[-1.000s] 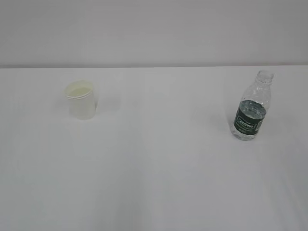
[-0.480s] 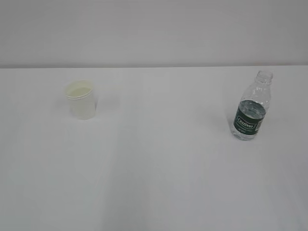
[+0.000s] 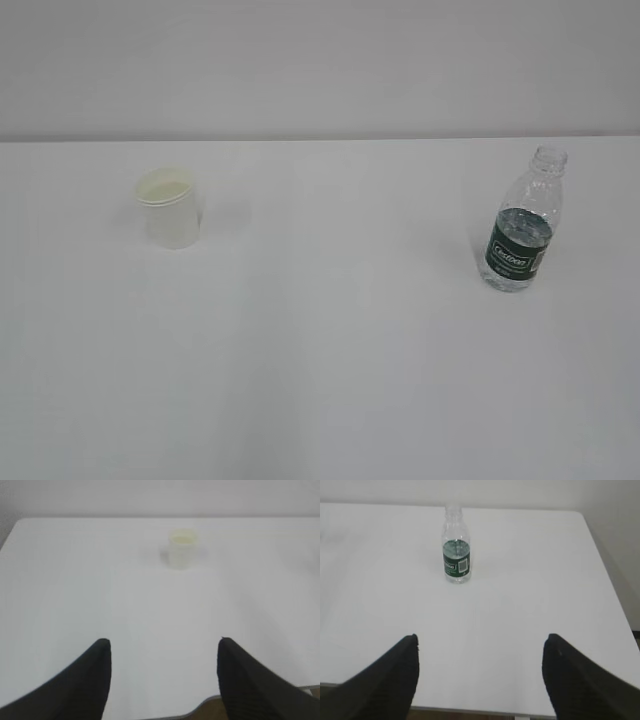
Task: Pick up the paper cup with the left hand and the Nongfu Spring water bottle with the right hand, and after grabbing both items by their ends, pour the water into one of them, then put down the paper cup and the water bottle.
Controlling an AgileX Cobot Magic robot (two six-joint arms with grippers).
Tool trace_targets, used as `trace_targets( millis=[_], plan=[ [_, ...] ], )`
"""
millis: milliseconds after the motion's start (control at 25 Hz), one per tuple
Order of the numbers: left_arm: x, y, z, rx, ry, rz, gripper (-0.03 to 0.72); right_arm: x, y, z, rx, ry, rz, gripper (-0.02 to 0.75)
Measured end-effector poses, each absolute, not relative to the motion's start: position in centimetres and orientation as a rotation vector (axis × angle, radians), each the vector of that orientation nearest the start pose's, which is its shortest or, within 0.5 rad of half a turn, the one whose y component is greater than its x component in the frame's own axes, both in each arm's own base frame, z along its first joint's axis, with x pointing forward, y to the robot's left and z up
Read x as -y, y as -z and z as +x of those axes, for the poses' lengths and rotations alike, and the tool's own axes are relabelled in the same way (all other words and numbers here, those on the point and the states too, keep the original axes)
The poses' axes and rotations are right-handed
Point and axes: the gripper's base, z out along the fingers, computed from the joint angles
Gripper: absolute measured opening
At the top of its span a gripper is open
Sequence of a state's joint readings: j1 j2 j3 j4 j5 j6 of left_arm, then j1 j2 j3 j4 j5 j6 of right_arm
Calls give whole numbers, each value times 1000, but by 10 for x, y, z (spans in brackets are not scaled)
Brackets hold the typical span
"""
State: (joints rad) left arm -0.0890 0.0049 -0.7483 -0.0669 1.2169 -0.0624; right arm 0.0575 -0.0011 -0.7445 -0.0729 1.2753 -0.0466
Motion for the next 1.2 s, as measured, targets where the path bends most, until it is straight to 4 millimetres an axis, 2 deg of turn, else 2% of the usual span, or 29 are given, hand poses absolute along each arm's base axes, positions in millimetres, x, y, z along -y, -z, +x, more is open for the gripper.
trace_targets(
  millis=[120,480,1200],
  plan=[
    [2,-314,-36,-2021,172,45,459,9,-309,-39,-2070,78,-88,574],
    [3,-287,-21,-2126,134,77,452,8,-274,-20,-2199,86,-103,574],
    [-2,-281,-10,-2077,58,66,442,7,-269,-8,-2134,85,-107,574]
  ],
)
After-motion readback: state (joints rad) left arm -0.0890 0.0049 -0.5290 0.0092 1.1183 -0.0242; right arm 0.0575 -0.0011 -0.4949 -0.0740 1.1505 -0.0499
